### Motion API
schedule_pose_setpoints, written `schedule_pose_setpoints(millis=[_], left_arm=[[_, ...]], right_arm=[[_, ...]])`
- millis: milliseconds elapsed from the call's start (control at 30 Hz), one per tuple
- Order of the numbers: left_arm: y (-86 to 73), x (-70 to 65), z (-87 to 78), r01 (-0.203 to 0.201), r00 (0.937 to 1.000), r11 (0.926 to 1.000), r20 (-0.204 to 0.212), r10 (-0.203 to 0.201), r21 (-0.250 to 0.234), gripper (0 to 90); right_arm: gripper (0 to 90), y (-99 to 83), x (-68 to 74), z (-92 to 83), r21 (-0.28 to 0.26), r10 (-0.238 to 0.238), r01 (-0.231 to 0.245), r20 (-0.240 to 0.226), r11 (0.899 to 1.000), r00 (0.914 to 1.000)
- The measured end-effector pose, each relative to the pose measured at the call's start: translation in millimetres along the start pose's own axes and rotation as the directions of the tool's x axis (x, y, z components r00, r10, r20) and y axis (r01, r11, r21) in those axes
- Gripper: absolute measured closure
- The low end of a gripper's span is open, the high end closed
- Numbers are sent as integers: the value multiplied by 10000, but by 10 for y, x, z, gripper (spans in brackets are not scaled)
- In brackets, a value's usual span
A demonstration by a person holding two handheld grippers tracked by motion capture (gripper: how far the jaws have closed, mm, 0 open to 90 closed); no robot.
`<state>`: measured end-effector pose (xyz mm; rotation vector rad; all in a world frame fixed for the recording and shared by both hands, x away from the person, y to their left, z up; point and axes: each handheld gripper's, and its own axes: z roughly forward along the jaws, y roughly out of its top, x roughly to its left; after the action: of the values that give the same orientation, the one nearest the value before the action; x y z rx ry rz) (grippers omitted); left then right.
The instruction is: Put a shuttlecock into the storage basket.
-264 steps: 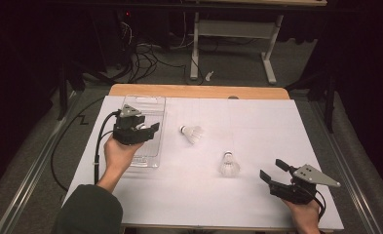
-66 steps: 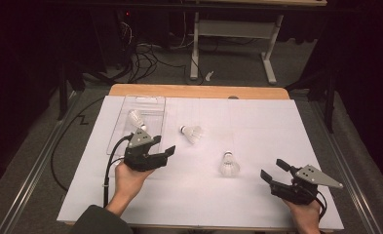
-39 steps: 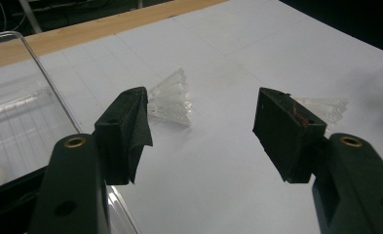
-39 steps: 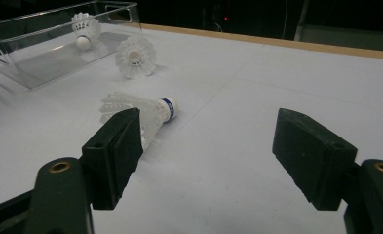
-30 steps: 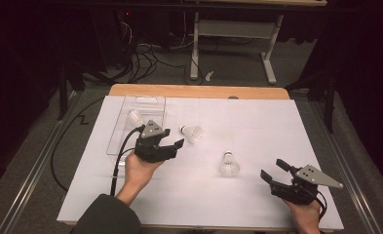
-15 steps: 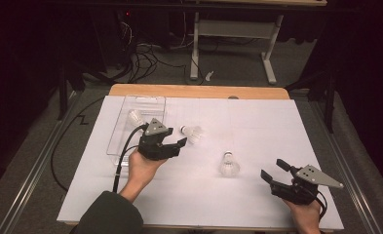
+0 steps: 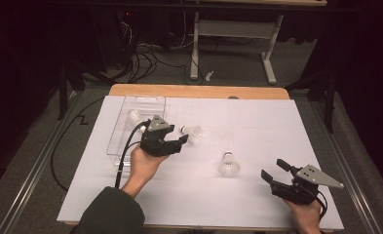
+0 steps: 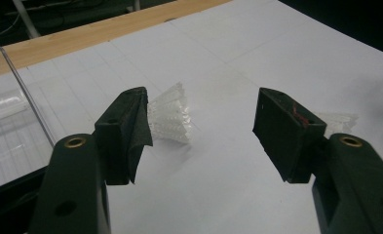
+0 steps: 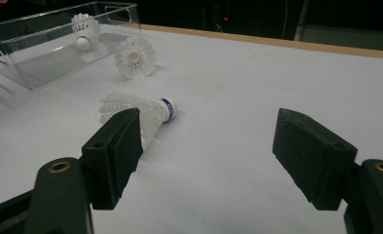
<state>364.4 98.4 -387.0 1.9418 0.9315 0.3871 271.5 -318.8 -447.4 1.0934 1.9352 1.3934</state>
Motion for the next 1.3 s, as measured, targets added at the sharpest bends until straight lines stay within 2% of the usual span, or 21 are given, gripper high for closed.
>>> schedule_pose_setpoints(millis=[200, 333, 433, 533, 600, 767, 1000, 1300], left_arm=[[13, 9, 22, 67, 10000, 10000, 33, -66, -53, 383], [39, -5, 52, -140, 9999, 9999, 11, 140, 26, 383], [56, -3, 82, 27, 9996, 10000, 289, -25, -71, 383], [71, -12, 103, -67, 9999, 10000, 152, 68, -69, 386], [77, -20, 121, 14, 9998, 10000, 218, -12, -66, 387], [107, -15, 144, -112, 9999, 9999, 117, 113, -77, 385], [128, 4, 187, -7, 9999, 10000, 121, 8, -85, 381], [186, 14, 236, -62, 10000, 10000, 18, 62, -76, 374]], right_arm=[[268, 0, 0, 1, 7, -12, 12, 5, 10000, 10000], [268, 0, 0, 1, 8, -2, 2, 2, 10000, 10000], [268, 0, -1, -1, 10, -3, 3, -3, 10000, 10000], [268, 0, -1, -2, 4, -6, 6, -22, 10000, 10000], [268, 0, -1, -2, 0, -4, 4, -21, 10000, 10000], [268, 1, 0, -2, -1, -11, 11, -15, 10000, 10000], [268, 0, -1, -2, -4, -7, 7, -22, 10000, 10000], [268, 1, -2, -3, -10, -2, 2, -19, 10000, 10000]])
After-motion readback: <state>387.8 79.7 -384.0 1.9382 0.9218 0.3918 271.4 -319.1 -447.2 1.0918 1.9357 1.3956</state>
